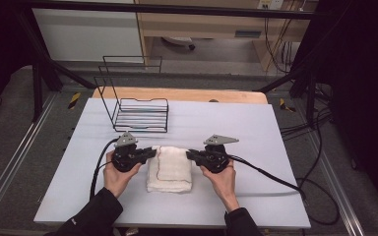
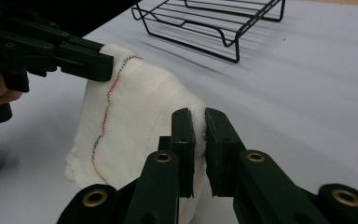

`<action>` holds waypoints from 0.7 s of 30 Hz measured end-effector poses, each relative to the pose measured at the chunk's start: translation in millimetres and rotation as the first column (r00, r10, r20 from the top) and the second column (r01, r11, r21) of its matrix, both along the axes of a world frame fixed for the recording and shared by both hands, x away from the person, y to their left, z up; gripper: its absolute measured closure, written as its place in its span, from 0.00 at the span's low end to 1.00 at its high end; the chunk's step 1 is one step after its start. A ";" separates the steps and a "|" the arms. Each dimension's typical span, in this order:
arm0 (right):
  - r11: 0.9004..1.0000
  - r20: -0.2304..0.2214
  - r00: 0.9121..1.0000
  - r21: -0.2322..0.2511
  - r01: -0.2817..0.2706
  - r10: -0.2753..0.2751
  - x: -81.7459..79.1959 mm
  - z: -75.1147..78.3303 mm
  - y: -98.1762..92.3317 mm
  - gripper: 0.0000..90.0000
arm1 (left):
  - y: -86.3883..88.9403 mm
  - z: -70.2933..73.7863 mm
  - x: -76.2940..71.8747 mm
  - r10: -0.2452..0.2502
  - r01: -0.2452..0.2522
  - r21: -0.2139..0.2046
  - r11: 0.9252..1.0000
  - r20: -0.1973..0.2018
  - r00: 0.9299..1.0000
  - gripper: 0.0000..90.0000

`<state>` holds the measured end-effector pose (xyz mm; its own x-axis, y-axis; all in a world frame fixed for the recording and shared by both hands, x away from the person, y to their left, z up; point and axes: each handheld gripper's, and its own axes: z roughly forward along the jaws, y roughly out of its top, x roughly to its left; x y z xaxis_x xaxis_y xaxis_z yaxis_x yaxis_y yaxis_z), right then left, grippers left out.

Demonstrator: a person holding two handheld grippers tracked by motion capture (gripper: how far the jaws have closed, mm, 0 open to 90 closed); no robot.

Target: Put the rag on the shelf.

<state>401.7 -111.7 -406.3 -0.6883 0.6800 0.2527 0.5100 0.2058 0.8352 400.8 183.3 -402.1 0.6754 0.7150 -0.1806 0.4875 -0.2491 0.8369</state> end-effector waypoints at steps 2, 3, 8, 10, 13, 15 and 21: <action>1.000 0.016 1.000 0.010 -0.001 0.001 -2.5 3.9 -0.2 0.92 | 0.8 3.4 -2.1 0.000 0.000 -0.005 1.000 0.010 1.000 0.91; 1.000 0.022 1.000 0.013 -0.001 0.000 -3.3 5.6 -0.3 0.92 | 1.5 6.3 -3.9 0.000 0.001 -0.014 1.000 0.016 1.000 0.91; 1.000 0.057 0.998 0.027 -0.003 0.002 -7.1 13.4 -2.1 0.92 | 2.5 12.4 -7.4 0.001 0.000 -0.026 1.000 0.037 0.999 0.91; 0.999 0.063 0.998 0.037 -0.003 0.001 -8.3 16.4 -3.6 0.92 | 2.5 15.3 -9.2 -0.001 0.002 -0.035 0.999 0.046 0.999 0.91; 0.999 0.075 0.997 0.047 -0.004 0.001 -9.7 20.7 -6.3 0.92 | 2.5 21.7 -12.5 -0.011 0.013 -0.046 0.999 0.059 0.998 0.91; 0.999 0.085 0.996 0.049 -0.002 -0.002 -11.0 23.7 -7.4 0.92 | 2.1 24.4 -14.2 -0.014 0.017 -0.045 0.999 0.068 0.998 0.91; 0.999 0.113 0.994 0.044 -0.008 0.003 -14.5 31.5 -7.5 0.92 | 3.0 29.8 -17.3 -0.012 0.017 -0.060 0.998 0.084 0.996 0.91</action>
<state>387.2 -119.2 -374.7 -0.7175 0.6661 0.2035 0.4114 0.1696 0.8955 383.4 186.3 -372.3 0.6998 0.6947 -0.1661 0.4124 -0.2030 0.8881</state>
